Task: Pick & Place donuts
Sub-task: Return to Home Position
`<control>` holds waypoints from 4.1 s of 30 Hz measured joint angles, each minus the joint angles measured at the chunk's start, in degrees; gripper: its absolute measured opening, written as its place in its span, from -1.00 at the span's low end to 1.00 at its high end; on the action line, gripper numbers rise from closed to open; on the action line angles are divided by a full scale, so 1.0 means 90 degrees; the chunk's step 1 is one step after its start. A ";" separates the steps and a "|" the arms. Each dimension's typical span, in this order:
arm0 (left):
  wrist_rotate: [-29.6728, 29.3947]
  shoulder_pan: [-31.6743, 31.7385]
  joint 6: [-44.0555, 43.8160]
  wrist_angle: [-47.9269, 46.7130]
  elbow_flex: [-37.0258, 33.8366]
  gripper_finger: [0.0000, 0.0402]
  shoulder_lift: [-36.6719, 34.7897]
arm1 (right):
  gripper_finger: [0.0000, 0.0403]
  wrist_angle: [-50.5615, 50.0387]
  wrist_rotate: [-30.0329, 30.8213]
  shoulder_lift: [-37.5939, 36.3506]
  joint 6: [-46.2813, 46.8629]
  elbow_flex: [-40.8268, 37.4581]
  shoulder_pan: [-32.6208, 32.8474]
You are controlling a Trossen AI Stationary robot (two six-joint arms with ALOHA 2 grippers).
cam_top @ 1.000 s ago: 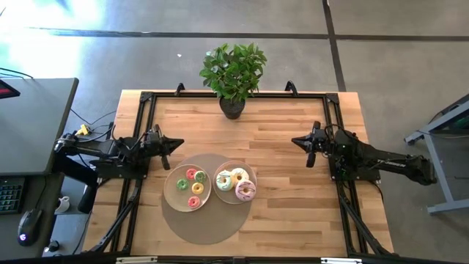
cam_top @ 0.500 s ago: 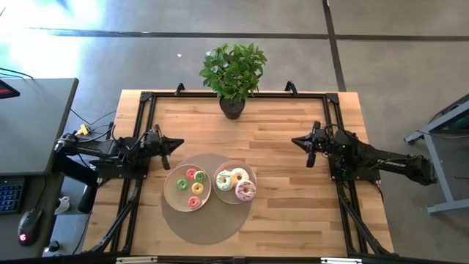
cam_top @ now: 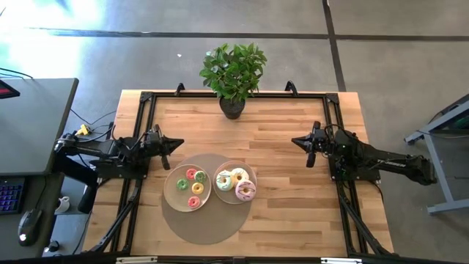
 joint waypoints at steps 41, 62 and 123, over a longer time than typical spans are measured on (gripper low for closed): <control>0.0000 0.0000 0.0000 0.0000 0.0000 -1.00 -0.0002 | -0.95 -0.0002 -0.0002 -0.0001 0.0000 -0.0002 0.0000; 0.0000 0.0000 0.0000 0.0002 0.0000 -1.00 0.0000 | -0.94 -0.0004 -0.0002 -0.0002 0.0000 -0.0002 0.0000; 0.0000 0.0000 0.0000 0.0002 0.0000 -1.00 -0.0002 | -0.94 -0.0002 -0.0002 -0.0001 0.0000 -0.0002 0.0000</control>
